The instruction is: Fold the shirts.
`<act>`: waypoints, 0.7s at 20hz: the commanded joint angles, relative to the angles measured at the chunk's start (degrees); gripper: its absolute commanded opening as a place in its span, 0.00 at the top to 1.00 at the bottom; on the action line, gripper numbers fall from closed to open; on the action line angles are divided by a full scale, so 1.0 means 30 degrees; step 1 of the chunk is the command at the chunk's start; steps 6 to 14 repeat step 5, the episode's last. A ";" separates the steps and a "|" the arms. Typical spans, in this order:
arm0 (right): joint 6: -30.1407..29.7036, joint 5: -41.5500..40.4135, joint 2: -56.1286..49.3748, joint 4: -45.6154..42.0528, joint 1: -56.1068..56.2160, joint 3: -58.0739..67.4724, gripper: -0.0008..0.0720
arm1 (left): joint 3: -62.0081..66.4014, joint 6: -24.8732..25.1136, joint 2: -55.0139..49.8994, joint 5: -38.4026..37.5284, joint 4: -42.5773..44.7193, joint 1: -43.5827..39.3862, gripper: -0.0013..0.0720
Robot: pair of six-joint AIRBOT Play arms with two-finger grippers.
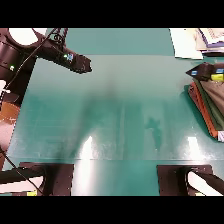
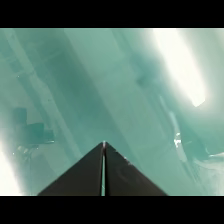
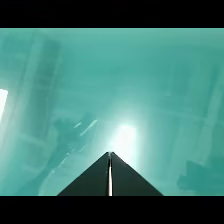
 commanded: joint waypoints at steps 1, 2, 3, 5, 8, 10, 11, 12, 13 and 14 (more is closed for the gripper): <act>0.0007 -0.0619 0.0007 0.0073 0.1530 0.0022 0.96 | 0.0007 -0.0007 0.0000 0.0029 0.0000 -0.0007 0.95; 0.0007 -0.0619 0.0007 0.0095 0.1530 0.0022 0.96 | 0.0007 -0.0007 0.0000 0.0029 0.0000 -0.0007 0.95; 0.0007 -0.0619 0.0007 0.0087 0.1530 0.0022 0.96 | 0.0007 -0.0007 0.0000 0.0029 0.0000 -0.0007 0.95; 0.0007 -0.0619 0.0007 0.0095 0.1406 0.0022 0.96 | 0.0007 -0.0007 0.0000 0.0029 0.0000 -0.0007 0.95; 0.0007 -0.0619 0.0007 0.0095 0.1406 0.0022 0.96 | 0.0007 -0.0007 0.0000 0.0029 0.0000 -0.0007 0.95; 0.0007 -0.0619 0.0007 0.0095 0.1406 0.0022 0.96 | 0.0007 -0.0007 0.0000 0.0029 0.0000 -0.0007 0.95; 0.0007 -0.0619 0.0007 0.0095 0.1406 0.0022 0.96 | 0.0007 -0.0007 0.0000 0.0029 0.0000 -0.0007 0.95; 0.0007 -0.0619 0.0007 0.0095 0.1406 0.0022 0.96 | 0.0007 -0.0007 0.0000 0.0029 0.0000 -0.0007 0.95; 0.0007 -0.0619 0.0007 0.0095 0.1406 0.0022 0.96 | 0.0007 -0.0007 0.0000 0.0029 0.0000 -0.0007 0.95; 0.0007 -0.0619 0.0007 0.0095 0.1406 0.0022 0.96 | 0.0007 -0.0007 0.0000 0.0029 0.0000 -0.0007 0.95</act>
